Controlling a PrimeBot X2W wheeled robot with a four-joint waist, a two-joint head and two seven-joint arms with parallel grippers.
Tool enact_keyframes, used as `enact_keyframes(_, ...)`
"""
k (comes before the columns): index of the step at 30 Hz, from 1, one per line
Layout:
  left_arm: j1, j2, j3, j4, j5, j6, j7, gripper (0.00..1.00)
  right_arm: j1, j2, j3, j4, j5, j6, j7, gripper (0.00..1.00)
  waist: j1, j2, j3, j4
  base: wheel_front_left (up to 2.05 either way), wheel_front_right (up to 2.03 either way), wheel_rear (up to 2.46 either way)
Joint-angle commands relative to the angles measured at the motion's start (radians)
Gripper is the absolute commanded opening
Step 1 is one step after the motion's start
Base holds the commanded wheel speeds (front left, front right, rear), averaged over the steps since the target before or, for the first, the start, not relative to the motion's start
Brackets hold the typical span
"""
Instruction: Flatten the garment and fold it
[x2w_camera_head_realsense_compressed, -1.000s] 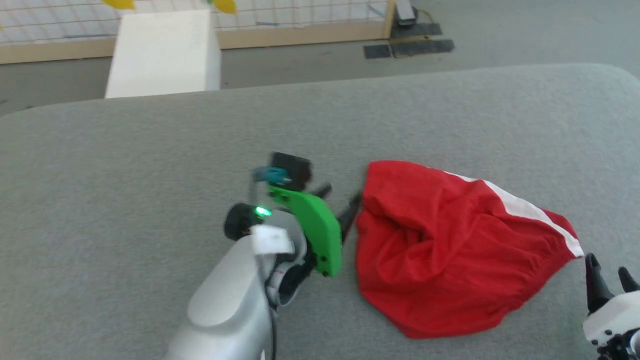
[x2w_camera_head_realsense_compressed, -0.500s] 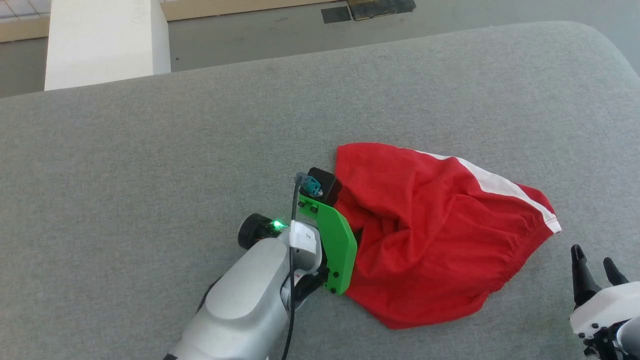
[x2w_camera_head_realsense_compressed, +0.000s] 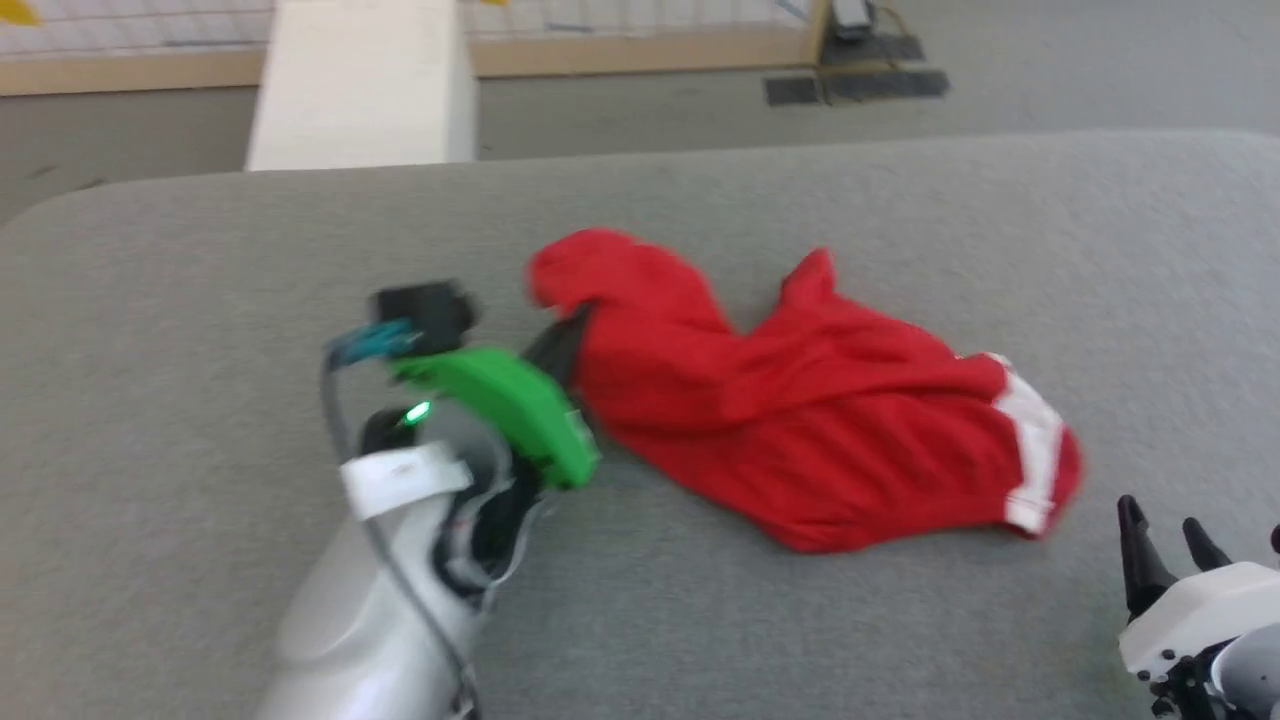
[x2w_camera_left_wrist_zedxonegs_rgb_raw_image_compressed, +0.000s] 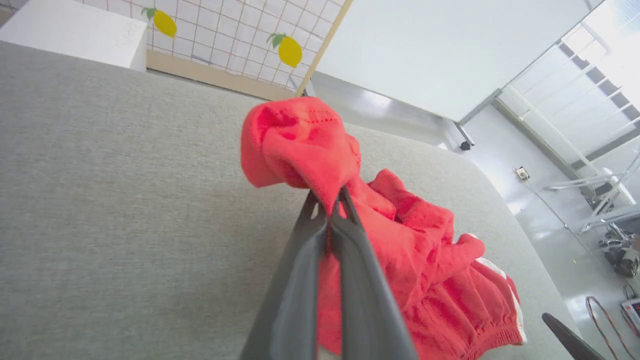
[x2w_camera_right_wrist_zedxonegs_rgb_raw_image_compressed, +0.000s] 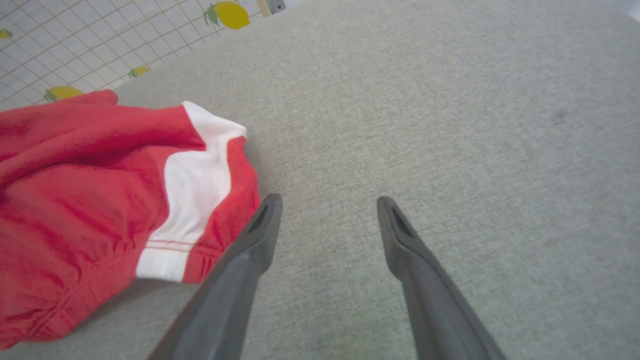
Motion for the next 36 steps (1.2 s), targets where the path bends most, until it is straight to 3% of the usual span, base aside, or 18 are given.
enact_keyframes(1, 0.055, 0.033, 0.027, -0.032, -0.007, 0.03, -0.012, 0.0, 0.008, 0.0, 0.006, 0.003, -0.003, -0.001, 0.004, 1.0, 0.0, -0.0001, -0.082, 0.11, 0.0, 0.0, 0.0)
enact_keyframes(8, 0.294, 0.136, 0.139, -0.209, -0.033, 0.177, -0.002, 0.0, 0.035, 0.0, 0.024, 0.011, 0.005, -0.001, 0.009, 1.0, 0.0, -0.0001, -0.123, 0.24, 0.0, 0.0, 0.0)
enact_keyframes(13, 0.472, 0.18, 0.136, -0.296, -0.052, 0.257, 0.091, 0.0, 0.044, 0.0, 0.041, 0.018, 0.008, -0.001, 0.013, 1.0, 0.0, -0.0001, -0.138, 0.312, 0.0, 0.0, 0.0)
enact_keyframes(16, 0.552, 0.187, 0.1, -0.329, -0.079, 0.271, 0.168, 0.0, 0.043, 0.0, 0.056, 0.024, 0.009, -0.001, 0.015, 1.0, 0.0, -0.0001, -0.141, 0.333, 0.0, 0.0, 0.0)
enact_keyframes(19, 0.603, 0.176, 0.063, -0.358, -0.127, 0.248, 0.233, 0.0, 0.04, 0.0, 0.069, 0.028, 0.008, -0.001, 0.017, 1.0, 0.0, -0.0001, -0.139, 0.344, 0.0, 0.0, 0.0)
enact_keyframes(22, 0.607, 0.142, 0.074, -0.388, -0.172, 0.23, 0.225, 0.02, 0.039, 0.0, 0.078, 0.031, 0.006, -0.001, 0.018, 1.0, 0.0, -0.0001, -0.139, 0.347, 0.0, 0.0, 0.0)
enact_keyframes(23, 0.6, 0.128, 0.088, -0.399, -0.187, 0.221, 0.21, 0.6, 0.039, 0.0, 0.083, 0.031, 0.003, -0.001, 0.019, 1.0, 0.0, -0.0001, -0.14, 0.346, 0.0, 0.0, 0.0)
enact_keyframes(24, 0.591, 0.122, 0.098, -0.406, -0.193, 0.215, 0.197, 1.0, 0.038, 0.0, 0.089, 0.031, 0.001, -0.001, 0.021, 1.0, 0.0, -0.0001, -0.14, 0.345, 0.0, 0.0, 0.0)
enact_keyframes(28, 0.537, 0.138, 0.151, -0.413, -0.14, 0.201, 0.097, 1.0, 0.024, 0.0, 0.152, 0.027, -0.006, -0.001, 0.038, 1.0, 0.0, -0.0001, -0.14, 0.326, 0.0, 0.0, 0.0)
enact_keyframes(36, 0.423, 0.202, 0.139, -0.353, 0.129, 0.135, -0.215, 1.0, -0.074, 0.0, 0.34, 0.045, -0.034, -0.001, 0.133, 1.0, 0.0, -0.0001, -0.103, 0.283, 0.0, 0.0, 0.0)
